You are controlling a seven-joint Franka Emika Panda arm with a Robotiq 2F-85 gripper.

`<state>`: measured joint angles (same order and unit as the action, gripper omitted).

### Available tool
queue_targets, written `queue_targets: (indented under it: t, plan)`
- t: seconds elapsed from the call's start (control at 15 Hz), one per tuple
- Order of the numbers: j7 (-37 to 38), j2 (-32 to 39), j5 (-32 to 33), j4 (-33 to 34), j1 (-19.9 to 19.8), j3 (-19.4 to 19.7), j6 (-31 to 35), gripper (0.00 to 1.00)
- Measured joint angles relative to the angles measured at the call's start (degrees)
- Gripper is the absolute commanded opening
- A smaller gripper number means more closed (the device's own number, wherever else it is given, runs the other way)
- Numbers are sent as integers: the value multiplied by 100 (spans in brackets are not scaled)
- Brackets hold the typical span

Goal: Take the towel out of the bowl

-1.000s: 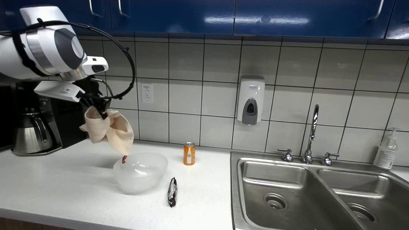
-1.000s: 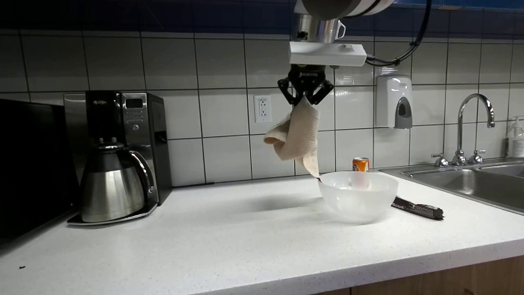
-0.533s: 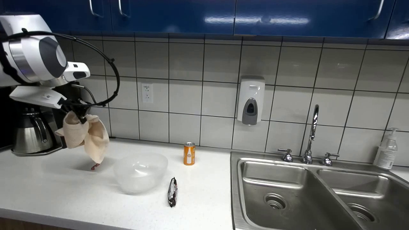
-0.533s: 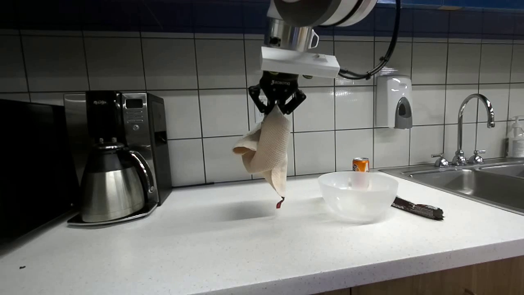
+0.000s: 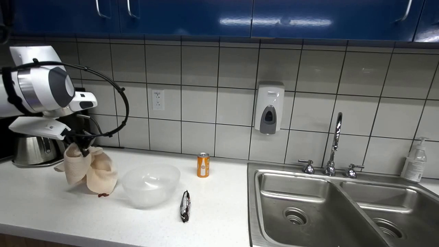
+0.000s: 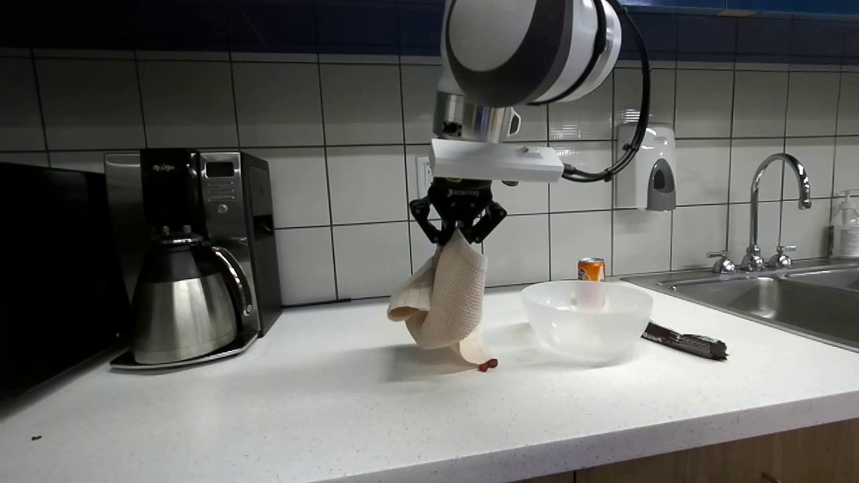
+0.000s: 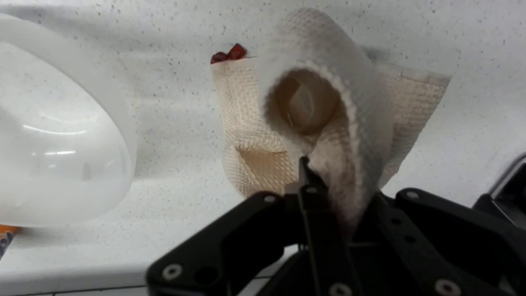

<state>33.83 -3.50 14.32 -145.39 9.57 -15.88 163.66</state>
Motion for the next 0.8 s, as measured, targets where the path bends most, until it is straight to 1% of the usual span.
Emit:
queue_targets:
  t: [0.2,0.4,0.47,0.53,0.67,0.8]
  plan:
    - [140,266,280,-64,-7,15,25,2]
    - [651,512,886,-106,-19,93,27,2]
    - [862,594,1128,-107,-19,142,27,35]
    - [1068,668,1350,-106,-19,195,27,36]
    - [1272,789,1501,-103,-19,281,20,49]
    - [1254,839,1418,-88,-19,316,-6,64]
